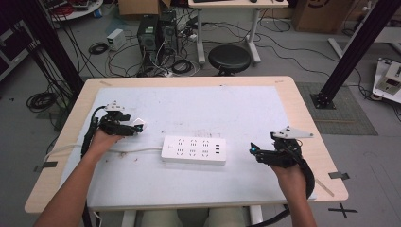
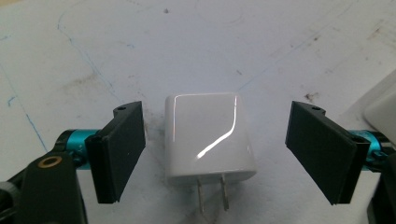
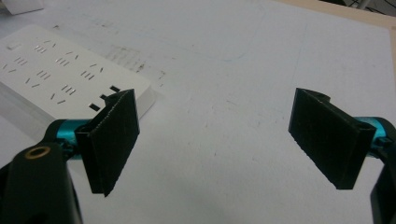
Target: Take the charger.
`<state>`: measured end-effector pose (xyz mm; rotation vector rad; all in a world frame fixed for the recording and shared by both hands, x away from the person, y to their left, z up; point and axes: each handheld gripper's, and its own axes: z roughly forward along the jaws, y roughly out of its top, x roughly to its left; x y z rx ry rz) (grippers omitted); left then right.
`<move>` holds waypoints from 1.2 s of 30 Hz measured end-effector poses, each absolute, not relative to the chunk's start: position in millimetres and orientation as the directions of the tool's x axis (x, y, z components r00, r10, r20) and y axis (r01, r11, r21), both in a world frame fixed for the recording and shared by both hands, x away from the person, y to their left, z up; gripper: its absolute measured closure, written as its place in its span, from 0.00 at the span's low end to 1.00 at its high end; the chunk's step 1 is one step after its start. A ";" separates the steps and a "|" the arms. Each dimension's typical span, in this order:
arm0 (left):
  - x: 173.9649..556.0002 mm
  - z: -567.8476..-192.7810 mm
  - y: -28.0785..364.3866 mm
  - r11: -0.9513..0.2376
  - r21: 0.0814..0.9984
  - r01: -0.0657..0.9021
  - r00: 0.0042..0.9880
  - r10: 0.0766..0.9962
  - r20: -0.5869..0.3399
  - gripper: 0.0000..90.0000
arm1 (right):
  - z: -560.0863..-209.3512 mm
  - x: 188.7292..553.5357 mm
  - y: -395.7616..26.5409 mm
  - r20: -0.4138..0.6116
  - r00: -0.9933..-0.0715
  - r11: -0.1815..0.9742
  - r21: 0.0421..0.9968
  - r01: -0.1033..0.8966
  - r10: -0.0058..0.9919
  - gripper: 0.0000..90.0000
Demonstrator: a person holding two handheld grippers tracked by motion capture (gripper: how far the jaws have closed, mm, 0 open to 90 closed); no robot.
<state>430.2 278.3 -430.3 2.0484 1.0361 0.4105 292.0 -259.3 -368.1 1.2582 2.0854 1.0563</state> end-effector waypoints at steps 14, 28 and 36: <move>437.3 -441.5 276.8 -0.367 0.734 0.571 0.589 0.806 -0.056 0.24 | -366.1 290.6 -260.7 -0.015 -0.457 0.281 0.806 0.520 0.889 0.19; 437.1 -443.6 276.8 -0.381 0.731 0.566 0.607 0.793 -0.056 0.46 | -365.5 290.1 -262.3 -0.016 -0.454 0.280 0.807 0.520 0.891 0.18; 430.5 -431.3 277.4 -0.362 0.755 0.546 0.582 0.813 -0.031 0.47 | -367.6 289.9 -263.7 -0.014 -0.454 0.277 0.809 0.519 0.891 0.19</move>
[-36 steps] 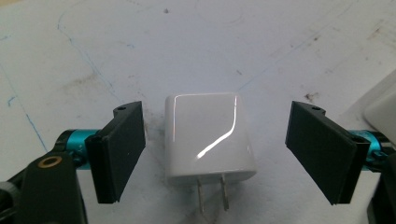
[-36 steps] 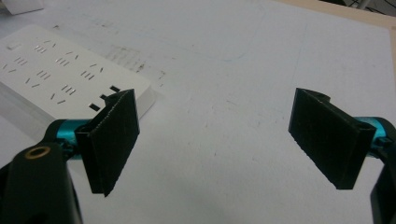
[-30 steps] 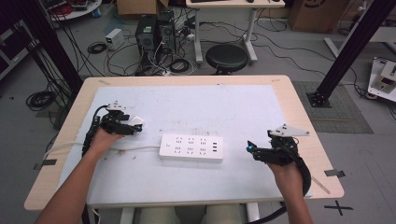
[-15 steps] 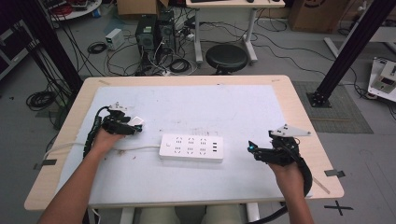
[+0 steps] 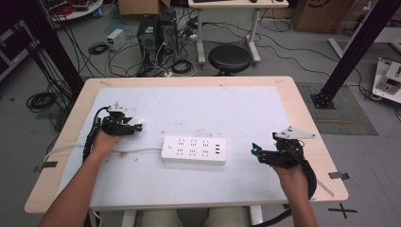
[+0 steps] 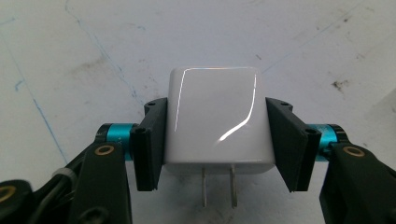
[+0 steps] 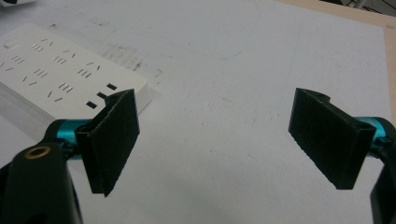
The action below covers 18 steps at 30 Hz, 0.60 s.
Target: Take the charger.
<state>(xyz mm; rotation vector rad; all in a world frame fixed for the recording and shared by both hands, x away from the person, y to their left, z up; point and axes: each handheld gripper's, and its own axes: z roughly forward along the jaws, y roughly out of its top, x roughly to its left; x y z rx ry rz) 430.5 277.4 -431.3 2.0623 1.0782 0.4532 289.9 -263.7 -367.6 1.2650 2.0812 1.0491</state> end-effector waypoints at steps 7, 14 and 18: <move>414.3 -411.4 275.6 -0.343 0.792 0.506 0.574 0.819 -0.012 0.47 | -370.1 290.3 -263.8 -0.012 -0.465 0.280 0.812 0.512 0.885 0.19; 392.4 -392.8 271.6 -0.331 0.819 0.469 0.578 0.816 -0.001 0.47 | -371.3 290.6 -262.3 -0.006 -0.476 0.281 0.813 0.509 0.879 0.19; 377.4 -384.8 269.9 -0.314 0.834 0.455 0.575 0.818 -0.006 0.47 | -371.8 290.0 -261.1 -0.005 -0.487 0.285 0.817 0.502 0.874 0.19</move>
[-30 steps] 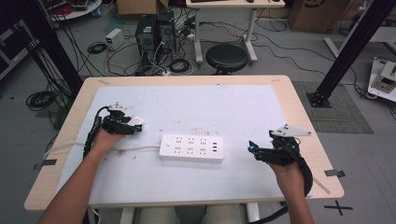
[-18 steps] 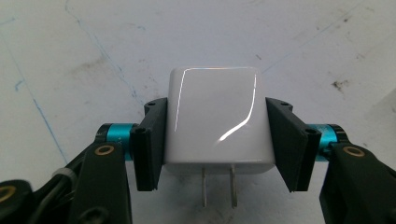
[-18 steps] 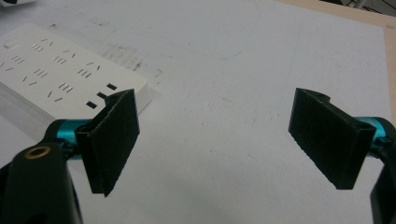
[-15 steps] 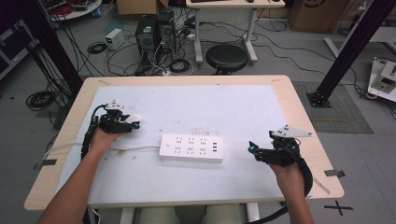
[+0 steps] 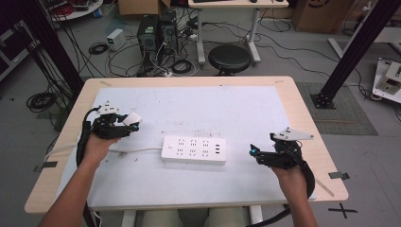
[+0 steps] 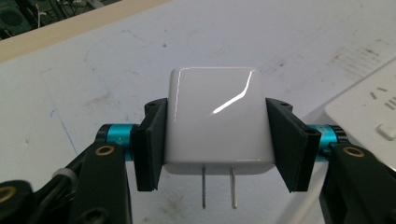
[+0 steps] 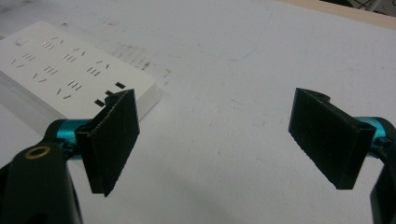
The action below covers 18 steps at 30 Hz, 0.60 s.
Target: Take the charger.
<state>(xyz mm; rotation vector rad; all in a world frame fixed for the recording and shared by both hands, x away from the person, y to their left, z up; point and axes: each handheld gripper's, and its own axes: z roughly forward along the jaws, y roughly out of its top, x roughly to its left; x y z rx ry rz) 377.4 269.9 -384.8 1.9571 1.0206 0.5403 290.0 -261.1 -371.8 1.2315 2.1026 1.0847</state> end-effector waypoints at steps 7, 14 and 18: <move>348.8 -372.7 263.2 -0.292 0.858 0.422 0.576 0.817 -0.006 0.47 | -368.4 285.8 -258.1 -0.014 -0.508 0.299 0.823 0.484 0.861 0.18; 330.8 -363.5 256.1 -0.294 0.880 0.374 0.601 0.799 0.012 0.47 | -368.9 284.9 -257.7 -0.016 -0.522 0.308 0.823 0.477 0.853 0.19; 324.5 -359.6 250.2 -0.293 0.887 0.356 0.617 0.787 0.012 0.47 | -370.8 285.1 -257.5 -0.012 -0.524 0.307 0.822 0.479 0.851 0.18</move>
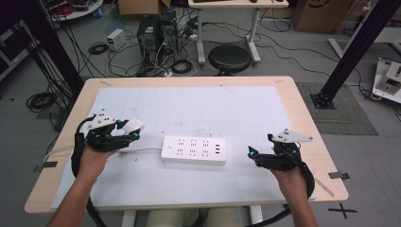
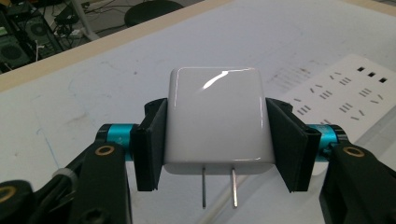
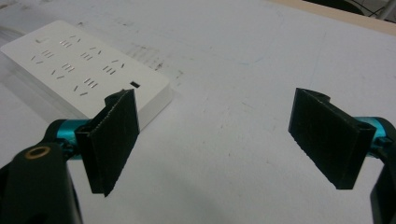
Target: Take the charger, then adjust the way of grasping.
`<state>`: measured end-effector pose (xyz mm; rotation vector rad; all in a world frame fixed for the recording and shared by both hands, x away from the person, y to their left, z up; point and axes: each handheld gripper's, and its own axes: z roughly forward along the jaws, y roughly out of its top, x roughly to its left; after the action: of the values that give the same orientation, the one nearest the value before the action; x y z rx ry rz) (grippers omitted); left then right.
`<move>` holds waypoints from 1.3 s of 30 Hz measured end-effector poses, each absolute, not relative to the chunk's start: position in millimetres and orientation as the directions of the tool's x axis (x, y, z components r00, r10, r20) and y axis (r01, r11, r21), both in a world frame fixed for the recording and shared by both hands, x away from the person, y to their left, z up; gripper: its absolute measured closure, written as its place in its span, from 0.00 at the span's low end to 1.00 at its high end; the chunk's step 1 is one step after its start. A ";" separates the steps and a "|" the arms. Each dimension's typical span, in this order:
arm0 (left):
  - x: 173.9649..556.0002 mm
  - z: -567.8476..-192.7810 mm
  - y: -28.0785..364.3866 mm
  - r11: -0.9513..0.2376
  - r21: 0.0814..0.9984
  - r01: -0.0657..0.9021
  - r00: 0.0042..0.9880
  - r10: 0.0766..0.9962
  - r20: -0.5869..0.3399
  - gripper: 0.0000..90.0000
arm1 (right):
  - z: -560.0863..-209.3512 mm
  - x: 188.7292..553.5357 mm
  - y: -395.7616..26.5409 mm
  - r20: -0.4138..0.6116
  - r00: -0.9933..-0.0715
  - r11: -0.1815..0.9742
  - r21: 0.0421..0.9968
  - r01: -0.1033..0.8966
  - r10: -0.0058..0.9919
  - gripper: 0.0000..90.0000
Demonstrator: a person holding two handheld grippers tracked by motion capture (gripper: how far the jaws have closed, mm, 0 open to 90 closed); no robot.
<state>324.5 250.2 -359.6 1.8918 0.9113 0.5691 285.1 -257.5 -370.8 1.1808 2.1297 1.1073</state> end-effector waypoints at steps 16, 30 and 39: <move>308.5 -346.1 225.6 -0.334 0.899 0.282 0.712 0.701 0.037 0.47 | -369.1 283.9 -255.1 -0.015 -0.545 0.321 0.821 0.472 0.838 0.18; 292.0 -351.9 195.1 -0.410 0.890 0.201 0.817 0.571 0.079 0.47 | -372.0 286.5 -241.4 0.040 -0.588 0.332 0.794 0.509 0.808 0.18; 285.3 -361.8 178.0 -0.432 0.886 0.166 0.859 0.504 0.085 0.47 | -372.4 286.6 -229.7 0.042 -0.629 0.362 0.787 0.499 0.777 0.18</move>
<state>285.3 178.0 -361.8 2.0106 0.4906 0.4158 286.6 -229.7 -372.4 1.1219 2.2911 1.1458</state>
